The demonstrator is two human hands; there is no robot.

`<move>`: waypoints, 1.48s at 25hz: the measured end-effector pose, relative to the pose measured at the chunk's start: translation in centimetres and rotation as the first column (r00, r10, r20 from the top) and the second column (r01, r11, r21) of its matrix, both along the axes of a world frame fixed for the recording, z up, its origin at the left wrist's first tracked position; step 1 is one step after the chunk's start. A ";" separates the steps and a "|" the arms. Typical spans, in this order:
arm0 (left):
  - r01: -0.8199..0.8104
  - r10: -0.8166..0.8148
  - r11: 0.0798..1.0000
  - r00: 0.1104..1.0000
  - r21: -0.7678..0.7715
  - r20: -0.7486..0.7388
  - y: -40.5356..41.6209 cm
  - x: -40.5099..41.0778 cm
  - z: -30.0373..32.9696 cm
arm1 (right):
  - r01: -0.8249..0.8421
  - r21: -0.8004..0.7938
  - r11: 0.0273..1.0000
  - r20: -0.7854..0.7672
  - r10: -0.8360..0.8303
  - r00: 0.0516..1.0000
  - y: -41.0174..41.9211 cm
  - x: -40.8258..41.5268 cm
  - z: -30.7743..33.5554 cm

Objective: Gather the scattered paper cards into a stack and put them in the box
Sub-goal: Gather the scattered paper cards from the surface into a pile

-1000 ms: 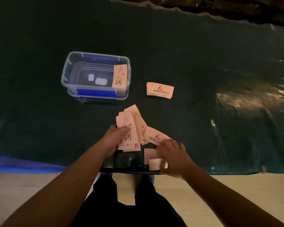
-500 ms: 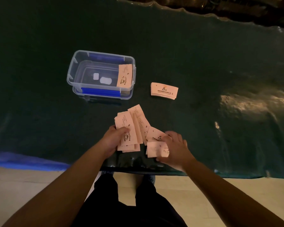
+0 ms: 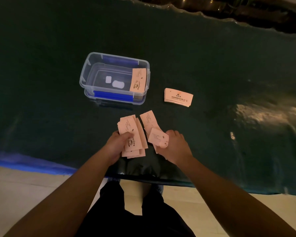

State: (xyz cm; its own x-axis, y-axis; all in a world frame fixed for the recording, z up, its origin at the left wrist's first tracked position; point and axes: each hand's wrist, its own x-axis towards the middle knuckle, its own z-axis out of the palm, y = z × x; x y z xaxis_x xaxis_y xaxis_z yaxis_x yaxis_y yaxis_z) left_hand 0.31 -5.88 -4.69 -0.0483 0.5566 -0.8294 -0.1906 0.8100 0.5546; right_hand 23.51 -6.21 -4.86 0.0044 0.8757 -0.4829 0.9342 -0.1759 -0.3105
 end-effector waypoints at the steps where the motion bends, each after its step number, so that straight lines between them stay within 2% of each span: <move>1: -0.004 0.004 1.000 1.000 -0.002 0.000 0.1 -0.2 0.1 | 0.047 0.007 0.999 -0.011 -0.047 0.999 0.3 -0.9 -0.3; 6: 0.020 -0.020 0.999 1.000 -0.031 -0.011 0.4 -0.7 0.4 | 0.263 -0.020 0.965 -0.090 -0.264 0.960 2.2 -4.3 -0.5; 12: 0.089 -0.088 0.996 0.993 0.007 -0.075 2.1 0.3 0.8 | 0.372 -0.080 0.925 -0.156 -0.380 0.912 3.7 -6.3 -0.4; 18: 0.114 -0.114 0.993 0.993 0.003 -0.027 2.0 0.5 1.0 | 0.456 -0.183 0.871 -0.248 -0.490 0.836 4.5 -6.9 0.0; 24: 0.248 -0.245 0.969 0.945 -0.014 -0.217 3.4 2.3 1.2 | 0.541 -0.278 0.793 -0.322 -0.608 0.726 4.6 -7.7 0.2; 28: 0.263 -0.271 0.962 0.909 -0.069 -0.317 3.9 3.4 1.7 | 0.566 -0.387 0.728 -0.381 -0.685 0.621 4.9 -8.1 0.5; 33: 0.228 -0.242 0.970 0.928 -0.080 -0.285 4.4 3.6 1.7 | 0.504 -0.557 0.661 -0.433 -0.748 0.503 5.0 -8.5 0.9; 35: 0.211 -0.222 0.975 0.942 -0.071 -0.250 4.5 3.6 1.4 | 0.477 -0.603 0.639 -0.421 -0.763 0.490 5.2 -9.3 1.1; 37: 0.154 -0.164 0.986 0.968 -0.067 -0.189 4.4 3.4 1.2 | 0.464 -0.593 0.658 -0.405 -0.742 0.534 5.5 -9.9 1.0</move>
State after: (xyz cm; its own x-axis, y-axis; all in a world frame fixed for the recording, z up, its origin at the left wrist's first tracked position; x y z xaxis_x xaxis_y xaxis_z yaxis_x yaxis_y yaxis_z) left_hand 3.69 -1.47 -3.52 -0.1249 0.5271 -0.8406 0.0501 0.8495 0.5252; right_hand 13.66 -0.74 -3.88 0.0674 0.5106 -0.8572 0.1980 -0.8489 -0.4901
